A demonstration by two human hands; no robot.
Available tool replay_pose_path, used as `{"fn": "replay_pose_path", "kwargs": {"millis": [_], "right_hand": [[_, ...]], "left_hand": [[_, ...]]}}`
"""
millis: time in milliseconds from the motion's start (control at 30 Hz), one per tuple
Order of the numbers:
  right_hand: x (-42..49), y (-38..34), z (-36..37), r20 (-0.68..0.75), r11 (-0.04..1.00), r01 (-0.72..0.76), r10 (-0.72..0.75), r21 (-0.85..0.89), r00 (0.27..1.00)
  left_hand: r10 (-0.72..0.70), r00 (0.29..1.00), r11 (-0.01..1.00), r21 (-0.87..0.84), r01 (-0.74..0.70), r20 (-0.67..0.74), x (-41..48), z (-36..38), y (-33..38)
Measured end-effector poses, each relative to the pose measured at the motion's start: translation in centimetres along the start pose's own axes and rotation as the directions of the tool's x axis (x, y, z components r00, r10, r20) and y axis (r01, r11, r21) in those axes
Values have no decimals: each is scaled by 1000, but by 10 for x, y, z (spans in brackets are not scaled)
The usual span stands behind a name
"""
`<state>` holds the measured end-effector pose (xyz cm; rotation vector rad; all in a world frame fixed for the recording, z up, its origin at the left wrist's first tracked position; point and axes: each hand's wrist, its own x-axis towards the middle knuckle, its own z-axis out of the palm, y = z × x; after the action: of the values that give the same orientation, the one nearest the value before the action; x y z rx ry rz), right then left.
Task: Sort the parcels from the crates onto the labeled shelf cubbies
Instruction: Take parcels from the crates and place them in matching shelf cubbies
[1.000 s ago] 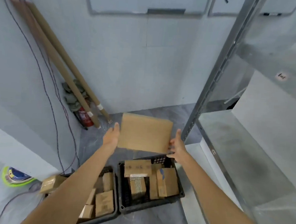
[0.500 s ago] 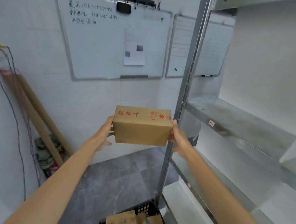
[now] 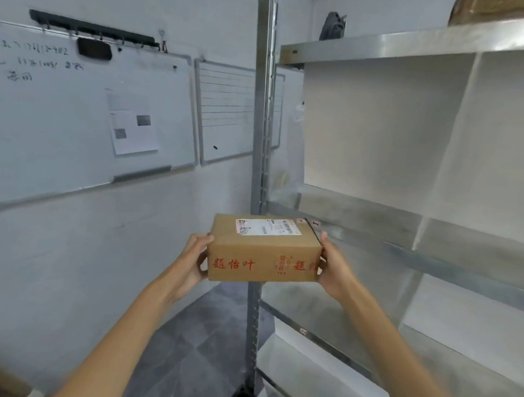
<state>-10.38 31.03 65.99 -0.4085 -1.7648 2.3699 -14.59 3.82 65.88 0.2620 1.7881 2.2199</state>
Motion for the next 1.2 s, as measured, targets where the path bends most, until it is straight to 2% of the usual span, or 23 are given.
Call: {"fn": "replay_pose_path", "kwargs": {"millis": [133,400,633,800,967,1200], "right_hand": [[-30,-2,-34,-127,998,48,-43,40,991],[-99,-25,-110,-275,966,254,-255,-39,927],[-156,-51,-156,-358,903,419,-424,-95,832],[-202,-72,-188,-376,850,498,-524,-172,764],[-237,-79,-209,-384,811,542,-583,-222,716],[-266,-82,-234,-322,780,587,-625,-217,711]], "left_hand": [[-59,959,998,43,49,278,11,8,-7],[-86,871,995,6,95,483,26,86,-30],[-54,860,993,-67,102,508,18,167,-42],[-68,786,991,-50,125,615,-1,214,-51],[-62,754,988,-67,140,654,-18,249,-60],[-50,697,982,-91,164,715,-32,277,-71]]}}
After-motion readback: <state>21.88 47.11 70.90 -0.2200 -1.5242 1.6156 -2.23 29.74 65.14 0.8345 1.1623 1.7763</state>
